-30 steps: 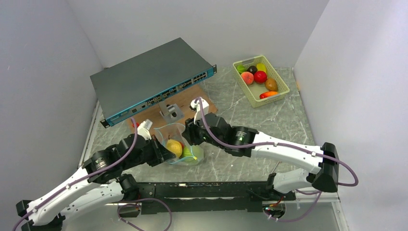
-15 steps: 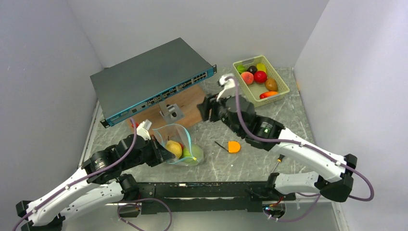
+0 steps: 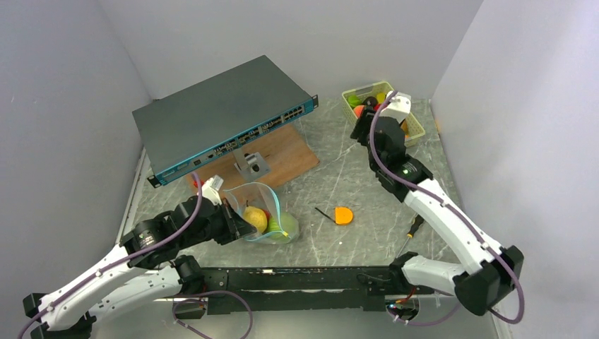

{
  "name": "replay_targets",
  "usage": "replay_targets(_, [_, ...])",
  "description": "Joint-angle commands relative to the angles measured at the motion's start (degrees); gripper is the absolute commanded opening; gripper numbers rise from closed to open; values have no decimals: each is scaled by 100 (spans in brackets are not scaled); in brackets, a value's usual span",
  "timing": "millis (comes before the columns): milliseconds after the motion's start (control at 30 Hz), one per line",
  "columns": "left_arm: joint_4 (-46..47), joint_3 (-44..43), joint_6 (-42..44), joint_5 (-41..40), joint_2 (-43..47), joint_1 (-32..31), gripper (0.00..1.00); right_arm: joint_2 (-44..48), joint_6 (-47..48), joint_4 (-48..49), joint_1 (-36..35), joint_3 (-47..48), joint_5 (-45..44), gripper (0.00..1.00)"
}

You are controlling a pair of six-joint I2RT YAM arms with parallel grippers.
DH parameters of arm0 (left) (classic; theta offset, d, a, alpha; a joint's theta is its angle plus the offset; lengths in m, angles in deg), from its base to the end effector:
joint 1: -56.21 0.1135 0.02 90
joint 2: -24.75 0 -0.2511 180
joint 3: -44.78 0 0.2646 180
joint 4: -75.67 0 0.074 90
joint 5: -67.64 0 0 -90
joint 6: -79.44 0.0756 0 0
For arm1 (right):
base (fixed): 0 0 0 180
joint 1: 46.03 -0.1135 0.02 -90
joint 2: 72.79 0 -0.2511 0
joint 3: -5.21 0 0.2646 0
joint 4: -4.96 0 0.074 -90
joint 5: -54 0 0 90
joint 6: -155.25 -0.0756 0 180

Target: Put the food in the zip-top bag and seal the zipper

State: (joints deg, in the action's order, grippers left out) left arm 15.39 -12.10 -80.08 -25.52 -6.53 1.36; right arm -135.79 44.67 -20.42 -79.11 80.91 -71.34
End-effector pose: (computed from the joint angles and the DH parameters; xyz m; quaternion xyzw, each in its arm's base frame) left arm 0.0995 -0.1341 0.2732 -0.1257 0.8765 -0.3990 0.2381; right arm 0.2723 0.1252 0.3656 0.1075 0.7602 0.0571 0.6381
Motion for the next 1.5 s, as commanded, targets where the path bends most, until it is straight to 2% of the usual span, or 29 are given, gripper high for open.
replay_targets(0, [-74,-357,72,29,-114,-17,0,-535,-177,732,740,91,166,60])
replay_targets(300, [-296,-596,161,-177,-207,-17,0,-2235,-1241,1197,2420,583,1482,62])
replay_targets(367, [-326,-600,143,-191,-227,-24,0,-2758,-1313,1192,2636,908,1627,68])
replay_targets(500, [-303,-551,127,-170,-276,-20,0,-3586,-1507,910,3019,1616,1893,89])
replay_targets(667, [-314,-615,150,-176,-447,-19,0,-4659,-1598,466,3272,2651,2224,95])
replay_targets(933, [-274,-659,172,-135,-717,-19,0,-5984,-1616,-50,3524,4125,2261,94])
replay_targets(1233, [-167,-703,184,-49,-943,-17,0,-6692,-1549,-84,3525,4526,2317,88])
replay_targets(1467, [-155,-675,163,-57,-923,-17,0,-6821,-1388,-65,3513,4637,2396,71])
